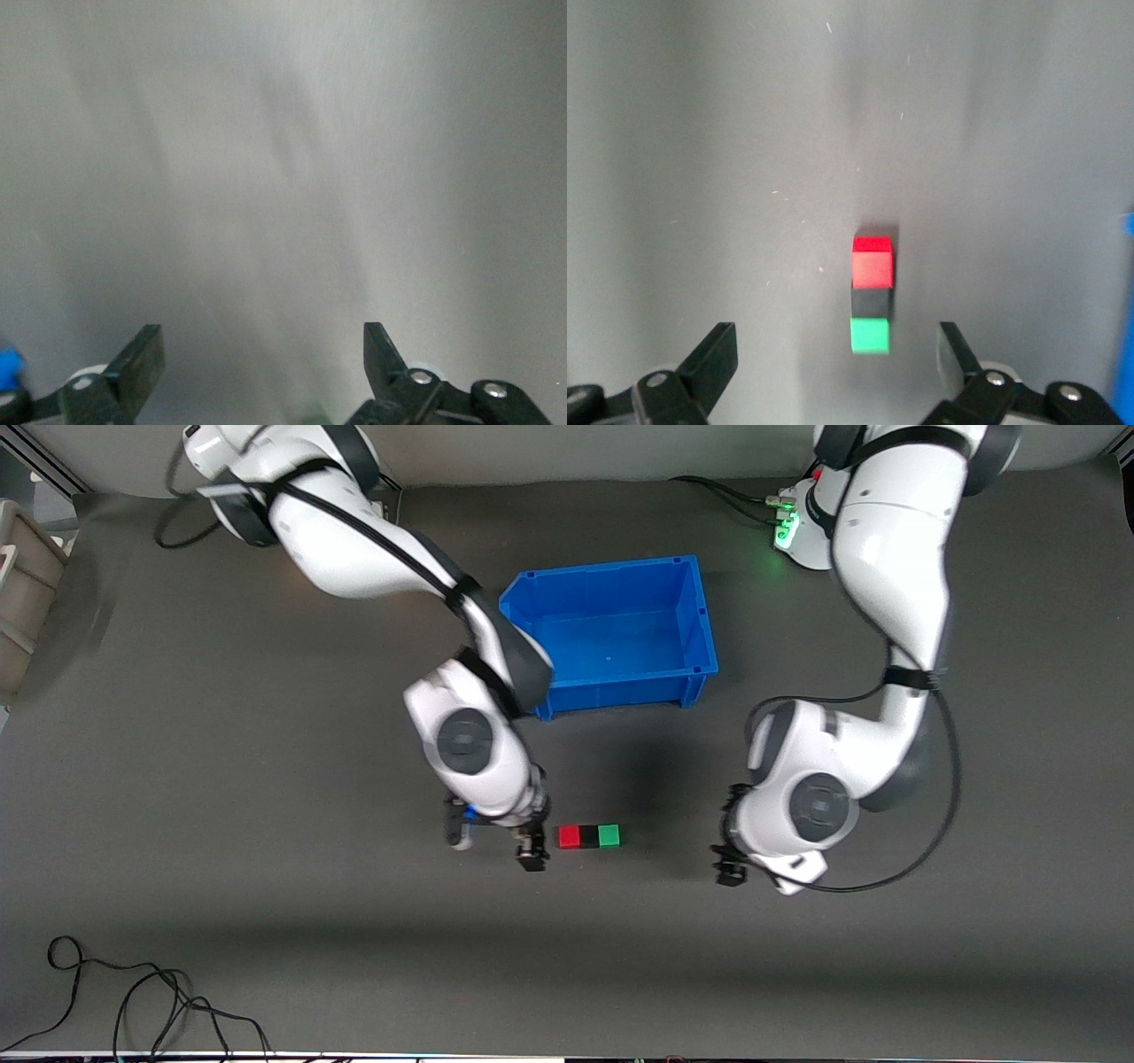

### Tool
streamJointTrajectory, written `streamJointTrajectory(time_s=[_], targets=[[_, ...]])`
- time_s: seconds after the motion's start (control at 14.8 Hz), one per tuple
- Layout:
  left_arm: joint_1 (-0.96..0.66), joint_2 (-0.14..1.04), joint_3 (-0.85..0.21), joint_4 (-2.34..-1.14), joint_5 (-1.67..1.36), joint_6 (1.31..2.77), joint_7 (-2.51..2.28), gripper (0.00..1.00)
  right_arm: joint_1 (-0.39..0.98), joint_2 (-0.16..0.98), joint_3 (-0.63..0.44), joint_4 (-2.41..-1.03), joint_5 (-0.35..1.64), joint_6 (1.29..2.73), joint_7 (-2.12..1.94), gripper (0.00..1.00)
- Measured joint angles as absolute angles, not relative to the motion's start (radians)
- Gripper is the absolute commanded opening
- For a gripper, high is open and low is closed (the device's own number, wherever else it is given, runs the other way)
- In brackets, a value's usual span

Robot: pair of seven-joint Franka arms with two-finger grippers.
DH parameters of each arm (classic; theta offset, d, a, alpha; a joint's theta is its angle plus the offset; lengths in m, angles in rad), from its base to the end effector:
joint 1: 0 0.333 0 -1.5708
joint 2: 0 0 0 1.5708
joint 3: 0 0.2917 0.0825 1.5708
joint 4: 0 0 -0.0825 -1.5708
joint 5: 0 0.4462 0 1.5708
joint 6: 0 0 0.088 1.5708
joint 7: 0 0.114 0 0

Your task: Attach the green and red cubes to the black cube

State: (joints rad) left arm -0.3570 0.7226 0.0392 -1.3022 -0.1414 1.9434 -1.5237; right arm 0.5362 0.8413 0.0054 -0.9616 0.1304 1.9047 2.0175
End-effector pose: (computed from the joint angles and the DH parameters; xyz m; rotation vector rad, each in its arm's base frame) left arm 0.7271 -0.2560 0.2556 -2.5372 -1.8383 0.2055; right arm 0.7024 0.4328 0.3398 -2.1830 2.0633 0.1423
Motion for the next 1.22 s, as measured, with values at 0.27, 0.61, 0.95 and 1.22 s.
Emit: streamJointTrajectory(time_s=[0.27, 0.61, 0.95, 1.22], targets=[[-0.237, 0.569, 0.041, -1.371, -0.141, 1.845, -1.144, 1.0, 0.44, 0.648, 0.006, -0.959, 0.158, 1.638, 1.722, 1.0], [-0.16, 0.355, 0.042, -1.492, -0.129, 1.738, -0.729, 1.0, 0.359, 0.525, 0.003, -0.962, 0.158, 1.428, 1.314, 1.0], [-0.11, 0.197, 0.043, -1.525, -0.123, 1.639, -0.259, 1.0, 0.226, 0.439, -0.001, -0.985, 0.145, 1.304, 0.8, 1.0], [-0.093, 0.114, 0.043, -1.543, -0.041, 1.637, -0.158, 1.0, 0.185, 0.35, -0.023, -1.091, 0.038, 1.29, 0.417, 1.0]])
